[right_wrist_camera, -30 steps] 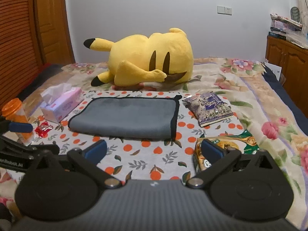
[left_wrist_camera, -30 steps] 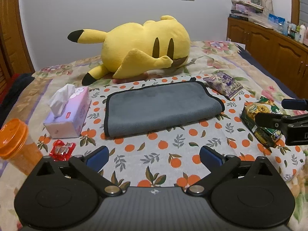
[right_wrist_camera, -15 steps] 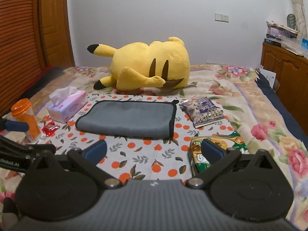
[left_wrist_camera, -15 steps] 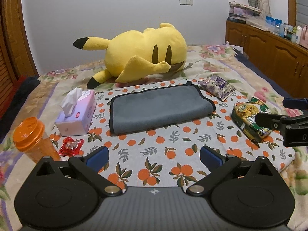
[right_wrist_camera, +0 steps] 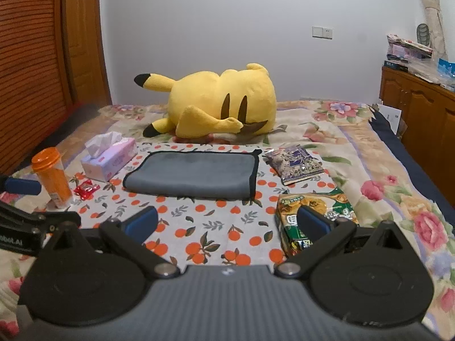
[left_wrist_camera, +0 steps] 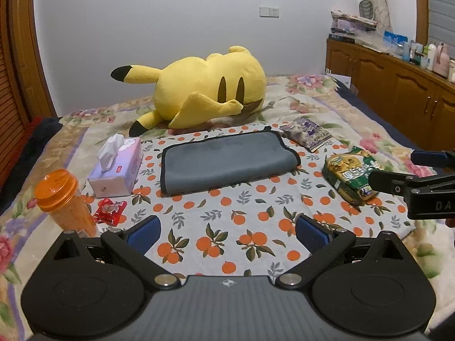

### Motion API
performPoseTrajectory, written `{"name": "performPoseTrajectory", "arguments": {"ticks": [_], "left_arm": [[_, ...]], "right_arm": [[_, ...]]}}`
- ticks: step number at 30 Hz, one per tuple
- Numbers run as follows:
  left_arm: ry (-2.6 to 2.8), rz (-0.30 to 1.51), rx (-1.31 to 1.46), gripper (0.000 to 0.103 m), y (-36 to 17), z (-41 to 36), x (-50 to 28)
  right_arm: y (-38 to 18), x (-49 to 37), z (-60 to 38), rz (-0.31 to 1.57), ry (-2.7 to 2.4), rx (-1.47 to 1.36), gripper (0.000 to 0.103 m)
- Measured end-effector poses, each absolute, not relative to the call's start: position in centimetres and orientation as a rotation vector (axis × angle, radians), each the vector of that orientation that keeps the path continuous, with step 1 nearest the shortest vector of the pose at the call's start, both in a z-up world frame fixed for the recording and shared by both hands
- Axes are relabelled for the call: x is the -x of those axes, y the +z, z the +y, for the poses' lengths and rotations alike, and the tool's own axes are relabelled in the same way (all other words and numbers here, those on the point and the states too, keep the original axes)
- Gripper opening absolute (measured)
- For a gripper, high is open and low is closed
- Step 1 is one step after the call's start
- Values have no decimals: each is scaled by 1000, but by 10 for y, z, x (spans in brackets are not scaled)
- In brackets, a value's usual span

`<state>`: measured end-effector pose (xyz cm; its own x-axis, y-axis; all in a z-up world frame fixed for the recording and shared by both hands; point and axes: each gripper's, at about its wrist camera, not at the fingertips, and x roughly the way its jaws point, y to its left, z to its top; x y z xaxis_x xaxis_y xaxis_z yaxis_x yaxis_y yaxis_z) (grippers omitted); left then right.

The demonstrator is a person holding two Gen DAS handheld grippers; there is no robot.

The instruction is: Fold towel

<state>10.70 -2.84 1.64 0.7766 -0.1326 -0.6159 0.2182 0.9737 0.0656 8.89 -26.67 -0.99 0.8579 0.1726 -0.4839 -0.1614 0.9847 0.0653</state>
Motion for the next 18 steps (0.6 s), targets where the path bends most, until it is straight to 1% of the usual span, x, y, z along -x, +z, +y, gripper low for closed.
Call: {"name": "performPoseTrajectory", "arguments": {"ticks": [9, 18], "left_arm": [[-182, 647, -133, 103, 18, -28, -83], [-173, 672, -114, 103, 5, -23, -60]], "right_arm": [[-7, -67, -272, 502, 169, -36, 103], [-11, -51, -274, 500, 174, -48, 103]]}}
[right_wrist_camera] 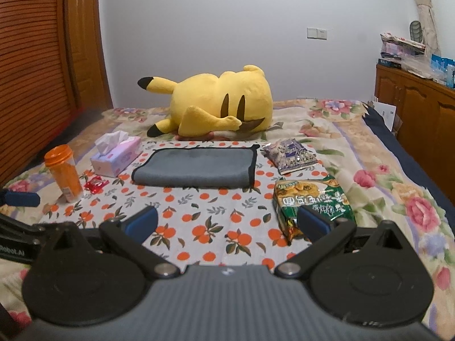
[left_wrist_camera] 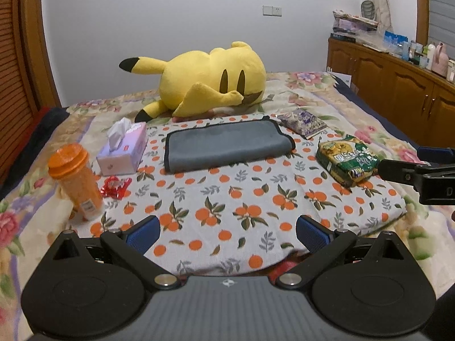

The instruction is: Fold towel

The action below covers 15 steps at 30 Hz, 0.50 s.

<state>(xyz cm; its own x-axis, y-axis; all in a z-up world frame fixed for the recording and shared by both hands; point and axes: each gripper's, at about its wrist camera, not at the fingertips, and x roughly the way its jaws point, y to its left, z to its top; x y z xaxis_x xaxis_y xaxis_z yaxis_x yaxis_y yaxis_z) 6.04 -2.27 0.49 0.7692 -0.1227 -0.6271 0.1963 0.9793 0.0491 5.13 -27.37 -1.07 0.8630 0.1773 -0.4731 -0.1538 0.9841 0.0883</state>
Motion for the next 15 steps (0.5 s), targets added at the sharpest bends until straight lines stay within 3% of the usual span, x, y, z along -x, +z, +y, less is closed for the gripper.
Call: {"name": "performPoseTrajectory", "arguments": {"ticks": [15], "left_arm": [[-159, 698, -99, 103, -17, -18, -40]], "right_arm": [[-34, -23, -268, 524, 174, -50, 103]]}}
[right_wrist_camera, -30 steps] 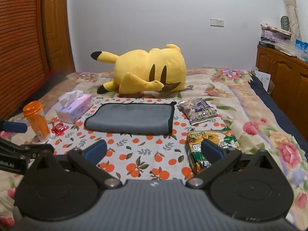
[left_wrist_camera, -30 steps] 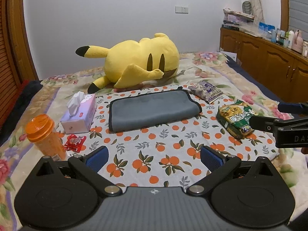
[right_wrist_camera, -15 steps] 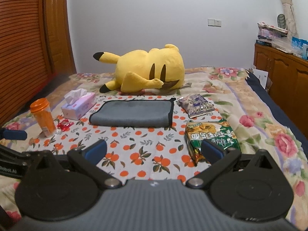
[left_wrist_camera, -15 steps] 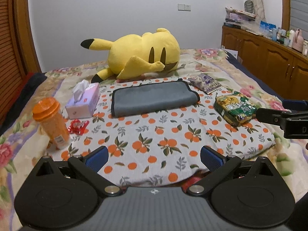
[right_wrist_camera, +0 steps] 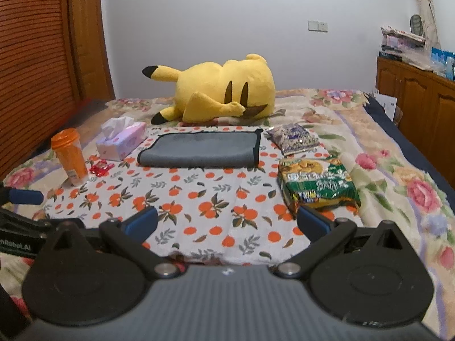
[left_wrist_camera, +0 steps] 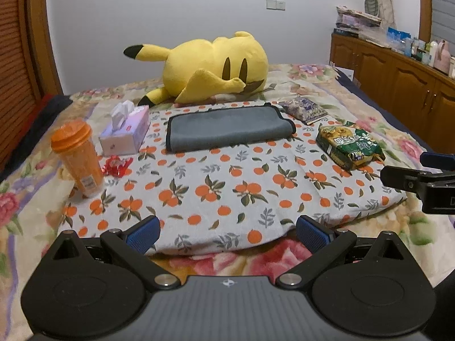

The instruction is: Fold towel

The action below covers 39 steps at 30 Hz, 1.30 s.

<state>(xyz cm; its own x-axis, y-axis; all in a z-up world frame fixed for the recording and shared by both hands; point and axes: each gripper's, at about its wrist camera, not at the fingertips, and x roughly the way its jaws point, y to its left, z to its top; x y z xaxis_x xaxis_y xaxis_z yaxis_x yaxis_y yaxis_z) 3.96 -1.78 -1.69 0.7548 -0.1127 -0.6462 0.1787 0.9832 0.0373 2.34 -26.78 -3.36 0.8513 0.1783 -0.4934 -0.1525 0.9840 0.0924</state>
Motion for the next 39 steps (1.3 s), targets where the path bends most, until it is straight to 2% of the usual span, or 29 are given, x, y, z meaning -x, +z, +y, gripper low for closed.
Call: {"name": "performPoseTrajectory", "arguments": {"ticks": [17, 39], "left_arm": [[-127, 685, -92, 103, -25, -9, -27], [-89, 523, -90, 103, -14, -2, -6]], "right_arm": [[-45, -19, -273, 514, 129, -48, 103], [-39, -8, -273, 404, 125, -40, 103]]}}
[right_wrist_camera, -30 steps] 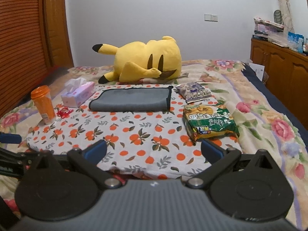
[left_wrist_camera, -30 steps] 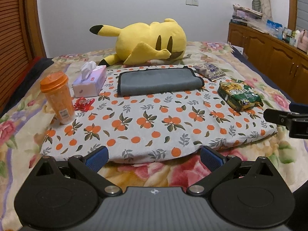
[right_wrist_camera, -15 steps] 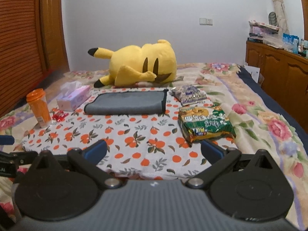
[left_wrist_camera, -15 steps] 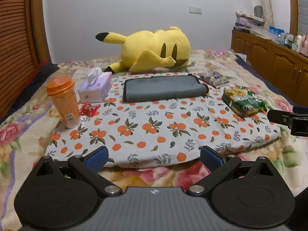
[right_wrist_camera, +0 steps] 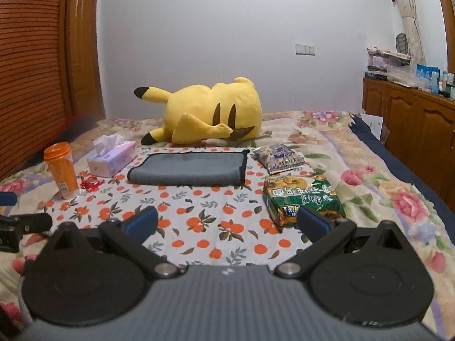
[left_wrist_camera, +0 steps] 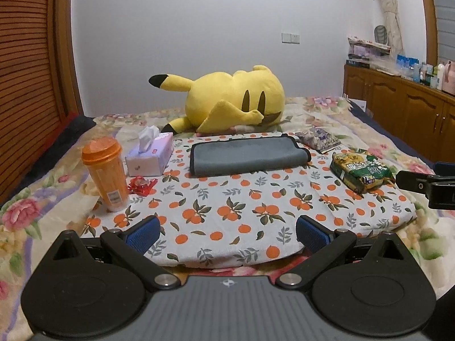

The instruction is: Fold towel

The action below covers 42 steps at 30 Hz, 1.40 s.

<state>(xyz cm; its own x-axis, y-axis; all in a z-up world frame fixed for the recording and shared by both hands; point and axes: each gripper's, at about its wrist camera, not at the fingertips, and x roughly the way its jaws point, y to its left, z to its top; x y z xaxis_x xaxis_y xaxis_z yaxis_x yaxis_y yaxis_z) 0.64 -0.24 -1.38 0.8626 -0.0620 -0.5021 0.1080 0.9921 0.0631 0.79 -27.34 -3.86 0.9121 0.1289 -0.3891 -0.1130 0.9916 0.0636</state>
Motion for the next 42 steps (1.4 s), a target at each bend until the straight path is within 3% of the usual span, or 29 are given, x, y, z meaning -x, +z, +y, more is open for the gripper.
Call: {"name": "performPoseTrajectory", "arguments": {"ticks": [20, 42], "left_arm": [[-69, 409, -102, 103, -5, -2, 7], [-66, 406, -99, 103, -4, 2, 7]], "right_arm": [[-30, 6, -278, 310, 127, -72, 103], [-32, 5, -281, 314, 123, -81, 103]]}}
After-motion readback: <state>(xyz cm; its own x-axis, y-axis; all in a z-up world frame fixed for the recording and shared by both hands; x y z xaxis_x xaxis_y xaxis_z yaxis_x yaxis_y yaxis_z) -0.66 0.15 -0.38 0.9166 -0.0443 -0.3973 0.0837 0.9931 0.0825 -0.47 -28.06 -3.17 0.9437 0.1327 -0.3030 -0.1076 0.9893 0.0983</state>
